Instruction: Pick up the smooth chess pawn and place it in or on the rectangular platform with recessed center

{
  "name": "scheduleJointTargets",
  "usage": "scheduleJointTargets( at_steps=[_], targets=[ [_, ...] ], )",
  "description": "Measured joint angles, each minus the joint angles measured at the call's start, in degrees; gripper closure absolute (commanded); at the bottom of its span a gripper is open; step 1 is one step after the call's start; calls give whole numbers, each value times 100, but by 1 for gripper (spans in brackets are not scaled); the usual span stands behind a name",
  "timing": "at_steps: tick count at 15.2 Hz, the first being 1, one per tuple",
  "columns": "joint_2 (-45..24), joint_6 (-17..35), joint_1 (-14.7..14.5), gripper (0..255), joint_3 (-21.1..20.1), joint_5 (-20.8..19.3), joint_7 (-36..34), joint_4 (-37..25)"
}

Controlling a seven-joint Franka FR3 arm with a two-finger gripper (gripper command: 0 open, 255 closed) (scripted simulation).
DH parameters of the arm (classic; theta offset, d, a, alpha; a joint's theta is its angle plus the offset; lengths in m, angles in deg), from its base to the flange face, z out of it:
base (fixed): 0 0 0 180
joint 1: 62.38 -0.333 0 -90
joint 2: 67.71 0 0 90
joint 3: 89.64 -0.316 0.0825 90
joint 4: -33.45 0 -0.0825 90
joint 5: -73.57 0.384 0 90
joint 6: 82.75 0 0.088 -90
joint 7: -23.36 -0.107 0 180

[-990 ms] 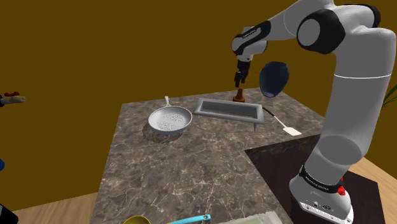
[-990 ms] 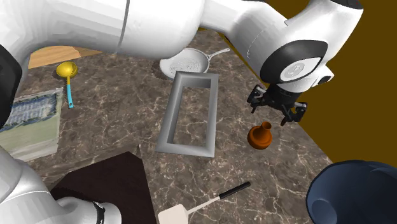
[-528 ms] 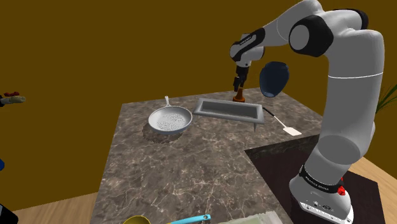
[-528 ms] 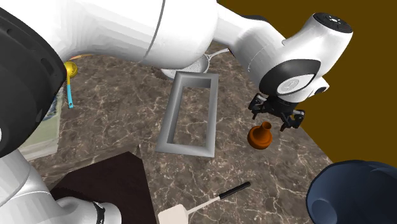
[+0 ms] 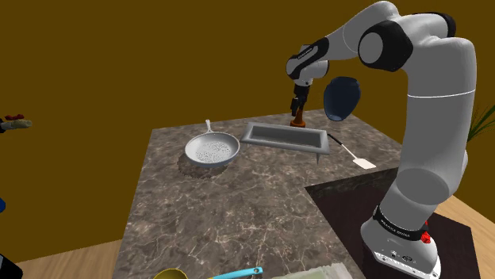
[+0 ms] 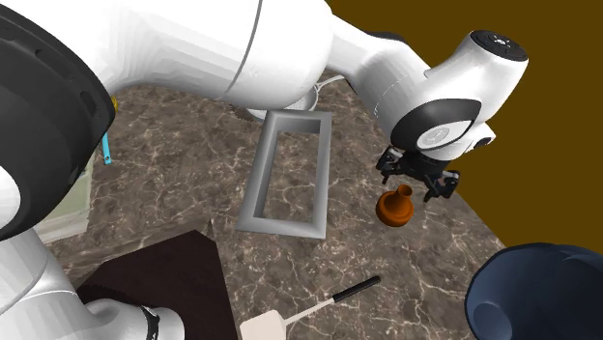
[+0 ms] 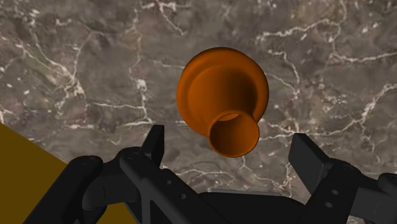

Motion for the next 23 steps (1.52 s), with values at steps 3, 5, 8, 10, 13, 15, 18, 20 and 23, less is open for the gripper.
scheduleJointTargets(
  at_steps=[3, 5, 8, 10, 13, 15, 18, 20, 23],
  targets=[
    [0, 0, 0, 255, 0, 0, 0, 0],
    [1, 0, 0, 255, 0, 0, 0, -1],
    [0, -1, 0, 255, 0, 0, 0, -2],
    [0, -1, 0, 255, 0, 0, 0, -3],
    [44, -82, -11, 255, 10, -28, -26, -41],
    [119, -197, -17, 255, 29, -69, -44, -89],
    [198, -380, -26, 255, 49, -119, -79, -203],
    [254, -522, -35, 255, 61, -155, -109, -296],
    [319, -715, -35, 255, 78, -195, -131, -431]
  ],
)
